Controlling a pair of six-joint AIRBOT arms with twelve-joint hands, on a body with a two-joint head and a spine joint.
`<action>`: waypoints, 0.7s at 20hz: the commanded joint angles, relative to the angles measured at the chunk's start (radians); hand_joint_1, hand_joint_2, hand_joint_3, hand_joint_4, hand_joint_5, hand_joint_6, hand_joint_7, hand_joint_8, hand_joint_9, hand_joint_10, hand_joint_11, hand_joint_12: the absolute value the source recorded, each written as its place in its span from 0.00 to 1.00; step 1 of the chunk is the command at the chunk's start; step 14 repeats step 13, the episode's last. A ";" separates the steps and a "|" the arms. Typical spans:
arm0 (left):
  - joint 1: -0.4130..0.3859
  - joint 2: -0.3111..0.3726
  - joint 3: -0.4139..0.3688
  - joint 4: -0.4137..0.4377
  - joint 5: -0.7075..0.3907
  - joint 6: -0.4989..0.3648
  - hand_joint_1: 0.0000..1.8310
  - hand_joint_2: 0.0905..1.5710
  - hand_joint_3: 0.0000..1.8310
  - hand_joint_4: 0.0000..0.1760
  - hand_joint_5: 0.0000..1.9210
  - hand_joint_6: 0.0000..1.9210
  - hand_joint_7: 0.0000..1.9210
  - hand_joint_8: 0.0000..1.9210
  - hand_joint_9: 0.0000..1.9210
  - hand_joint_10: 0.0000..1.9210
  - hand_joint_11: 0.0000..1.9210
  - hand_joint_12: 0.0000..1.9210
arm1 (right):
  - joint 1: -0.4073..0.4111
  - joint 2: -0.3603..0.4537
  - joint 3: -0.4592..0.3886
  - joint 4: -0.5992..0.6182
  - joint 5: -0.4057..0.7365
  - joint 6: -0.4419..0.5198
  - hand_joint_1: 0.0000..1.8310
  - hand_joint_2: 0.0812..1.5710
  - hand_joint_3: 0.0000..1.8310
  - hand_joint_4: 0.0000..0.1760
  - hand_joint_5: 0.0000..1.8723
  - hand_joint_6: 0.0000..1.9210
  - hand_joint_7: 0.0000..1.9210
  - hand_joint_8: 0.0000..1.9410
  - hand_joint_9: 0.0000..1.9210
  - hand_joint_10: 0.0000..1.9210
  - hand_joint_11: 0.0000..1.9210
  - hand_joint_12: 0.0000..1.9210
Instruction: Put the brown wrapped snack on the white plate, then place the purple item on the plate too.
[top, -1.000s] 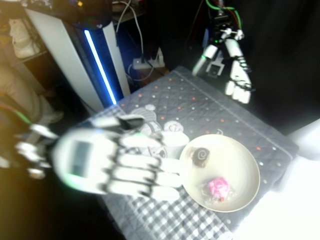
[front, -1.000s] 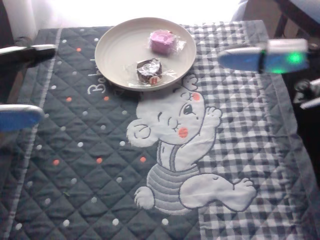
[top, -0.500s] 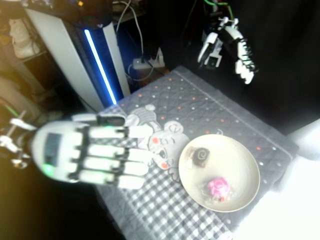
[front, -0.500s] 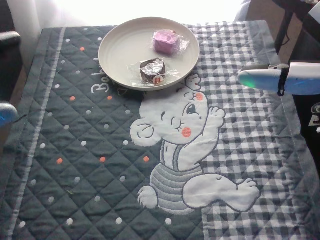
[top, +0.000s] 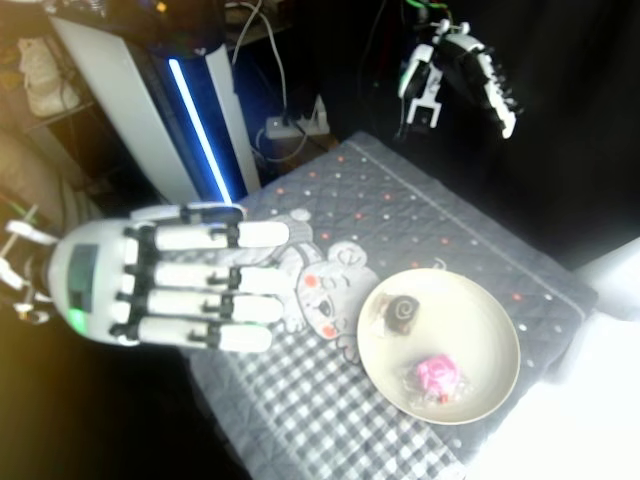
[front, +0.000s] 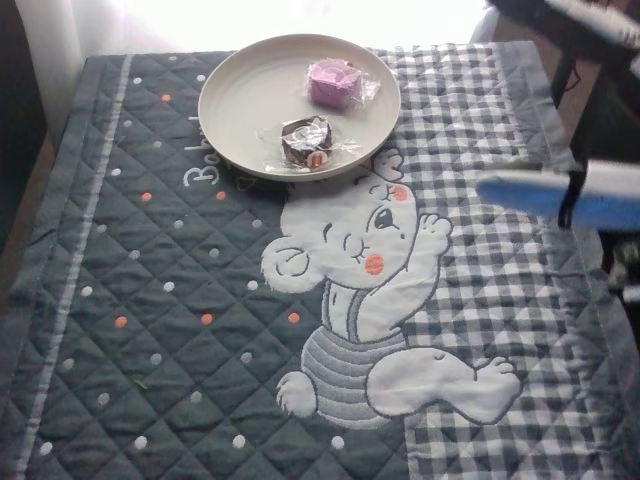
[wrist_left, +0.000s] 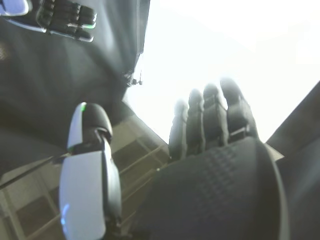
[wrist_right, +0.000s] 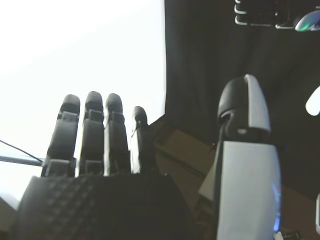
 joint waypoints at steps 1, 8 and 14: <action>-0.007 -0.013 -0.008 0.003 -0.130 -0.004 0.28 0.71 0.01 0.00 0.09 0.00 0.13 0.00 0.14 0.00 0.00 0.42 | 0.007 0.007 -0.004 0.030 0.198 0.006 0.38 0.60 0.00 0.44 0.08 0.00 0.12 0.00 0.12 0.00 0.07 0.08; -0.279 -0.034 0.054 0.176 -0.131 -0.003 0.00 0.85 0.00 0.15 0.00 0.00 0.00 0.00 0.00 0.00 0.00 0.09 | 0.004 0.095 -0.072 -0.048 0.349 -0.061 0.13 0.72 0.00 0.41 0.03 0.00 0.06 0.00 0.04 0.00 0.00 0.01; -0.362 -0.010 0.070 0.240 -0.131 0.006 0.12 0.88 0.00 0.39 0.09 0.01 0.14 0.01 0.18 0.03 0.00 0.47 | 0.015 0.133 -0.077 -0.103 0.349 -0.100 0.24 0.68 0.00 0.35 0.26 0.03 0.12 0.00 0.13 0.01 0.10 0.08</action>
